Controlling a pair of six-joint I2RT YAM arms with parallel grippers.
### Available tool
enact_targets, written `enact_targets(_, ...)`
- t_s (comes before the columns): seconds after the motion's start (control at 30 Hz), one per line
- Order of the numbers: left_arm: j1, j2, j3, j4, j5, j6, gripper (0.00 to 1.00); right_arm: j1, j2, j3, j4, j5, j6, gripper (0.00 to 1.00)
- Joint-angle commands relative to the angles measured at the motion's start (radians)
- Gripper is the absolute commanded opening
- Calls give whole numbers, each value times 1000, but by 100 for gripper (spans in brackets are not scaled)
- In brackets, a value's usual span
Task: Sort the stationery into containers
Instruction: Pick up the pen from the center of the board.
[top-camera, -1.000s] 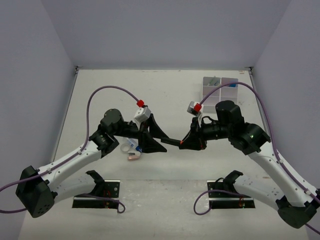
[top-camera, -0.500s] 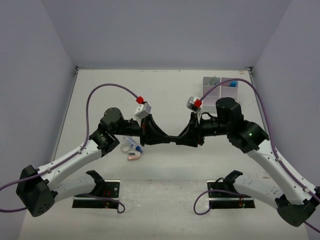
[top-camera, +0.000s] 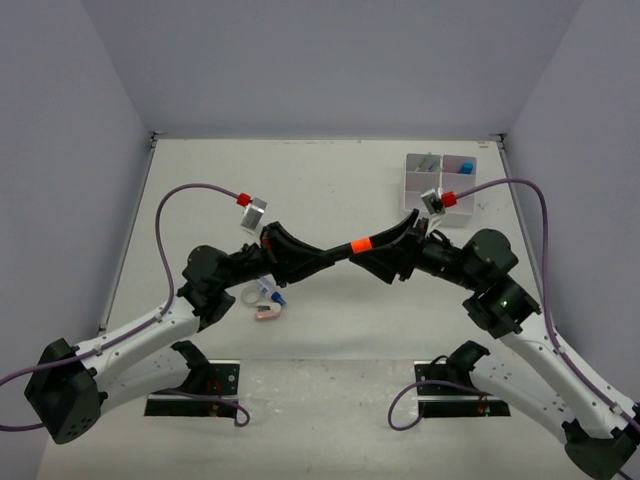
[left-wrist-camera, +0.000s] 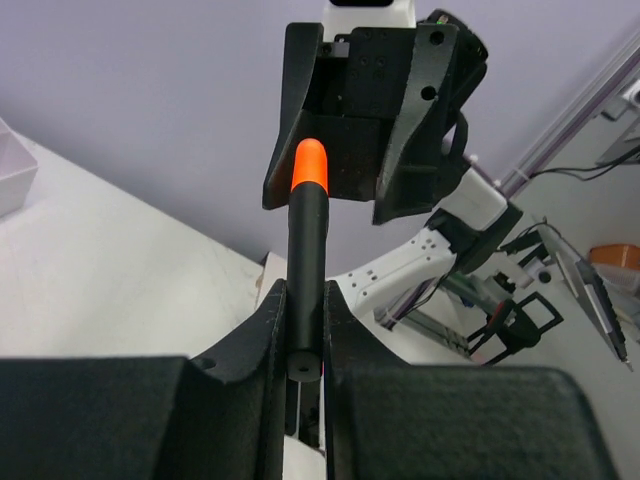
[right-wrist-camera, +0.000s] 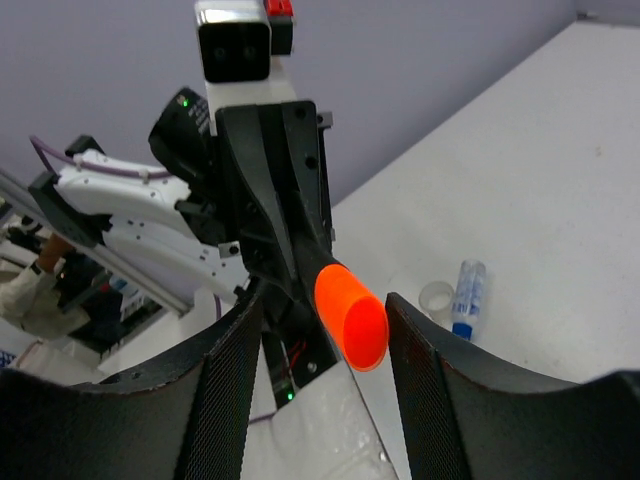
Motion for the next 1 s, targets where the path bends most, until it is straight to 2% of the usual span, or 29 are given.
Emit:
enact_targets(0.0,-13,-26,-1,160,-85,-107,0,1,-10,10,158,120,89,52)
enact_targets(0.1,-13,-27,0,178,-81,-129,0,1,-1,11,160,128,104,47)
enact_targets(0.2,-13,-10,9,192,-54,-144,0,1,4,7,192,130,117,34)
enact_targets(0.27,-14,0,9,205,-42,-156,0,1,11,12,200,127,126,29)
enact_targets(0.3,-13,1,10,208,-41,-156,0,1,12,15,204,126,128,28)
enact_targets(0.37,-14,11,13,213,-30,-157,0,1,22,19,212,128,133,34)
enact_targets(0.43,-14,15,16,215,-28,-159,0,1,34,22,220,125,136,31)
enact_targets(0.47,-15,17,17,215,-27,-160,0,1,37,23,220,124,135,28)
enact_targets(0.5,-16,20,19,214,-23,-160,0,1,39,24,220,125,134,19)
enact_targets(0.53,-15,27,24,206,-19,-159,0,1,39,17,227,128,136,6)
enact_targets(0.57,-14,34,31,192,-16,-158,0,1,39,12,229,138,137,0)
enact_targets(0.67,-16,51,69,114,-28,-133,3,-14,40,4,213,184,130,0)
enact_targets(0.7,-15,50,87,43,-54,-113,31,-29,41,1,193,206,128,0)
enact_targets(0.73,-15,46,105,-57,-92,-88,79,-50,42,-1,165,235,130,0)
enact_targets(0.77,-14,36,140,-130,-123,-40,96,-98,43,-11,154,256,142,0)
enact_targets(0.8,-14,27,169,-235,-186,-3,100,-146,44,-19,140,272,156,0)
enact_targets(0.87,-14,11,214,-501,-361,50,100,-232,46,-29,99,302,181,0)
enact_targets(0.97,-13,11,325,-982,-770,60,100,-329,90,39,-64,548,171,0)
